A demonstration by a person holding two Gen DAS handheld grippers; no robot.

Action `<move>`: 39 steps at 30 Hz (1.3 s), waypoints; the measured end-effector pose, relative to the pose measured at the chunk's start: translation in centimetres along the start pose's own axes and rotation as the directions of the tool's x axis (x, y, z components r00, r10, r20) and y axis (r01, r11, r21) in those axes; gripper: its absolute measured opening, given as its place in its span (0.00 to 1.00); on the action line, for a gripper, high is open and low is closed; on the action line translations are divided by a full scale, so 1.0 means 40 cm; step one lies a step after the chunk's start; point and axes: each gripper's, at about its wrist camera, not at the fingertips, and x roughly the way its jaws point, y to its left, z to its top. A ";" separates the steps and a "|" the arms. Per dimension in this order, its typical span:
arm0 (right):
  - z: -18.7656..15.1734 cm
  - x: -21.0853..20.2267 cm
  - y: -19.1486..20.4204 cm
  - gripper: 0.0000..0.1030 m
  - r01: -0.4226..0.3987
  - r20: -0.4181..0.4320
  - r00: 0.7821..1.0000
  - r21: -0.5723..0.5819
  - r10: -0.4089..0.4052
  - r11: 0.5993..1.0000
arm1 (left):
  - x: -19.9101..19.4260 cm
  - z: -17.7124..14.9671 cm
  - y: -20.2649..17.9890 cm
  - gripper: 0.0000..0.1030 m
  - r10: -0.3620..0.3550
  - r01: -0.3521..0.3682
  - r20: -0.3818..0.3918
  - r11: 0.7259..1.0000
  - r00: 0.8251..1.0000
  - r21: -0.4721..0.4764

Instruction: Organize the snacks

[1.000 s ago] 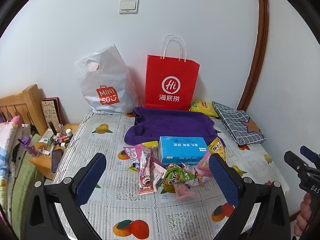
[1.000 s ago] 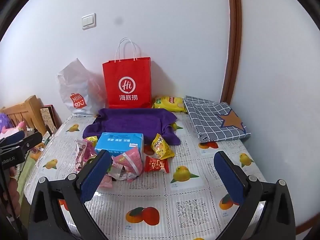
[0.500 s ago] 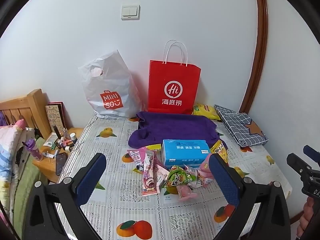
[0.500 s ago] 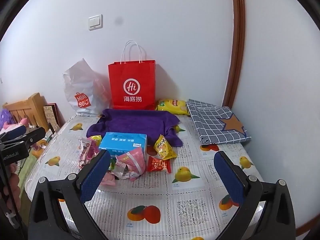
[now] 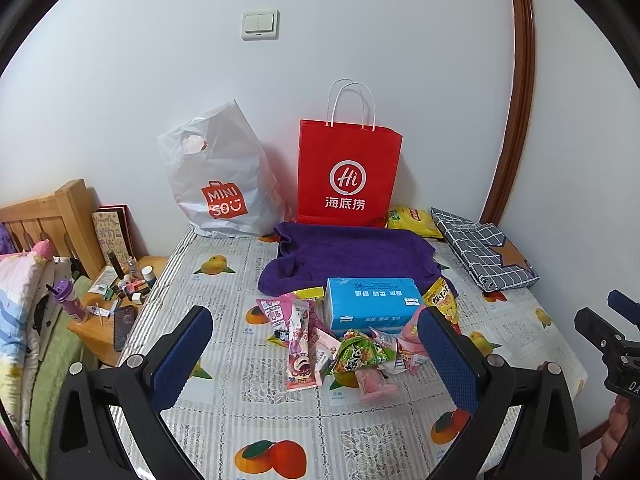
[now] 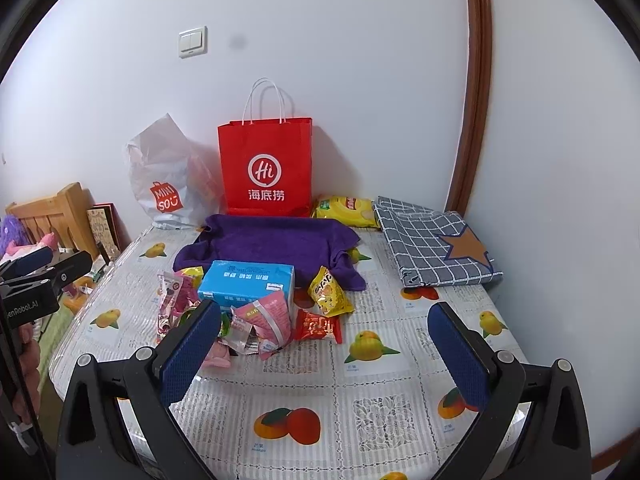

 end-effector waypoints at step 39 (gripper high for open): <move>-0.001 -0.002 0.020 0.99 -0.008 0.006 1.000 -0.017 0.008 1.000 | -0.014 0.000 -0.019 1.00 0.001 -0.001 0.014 1.000 1.000 0.022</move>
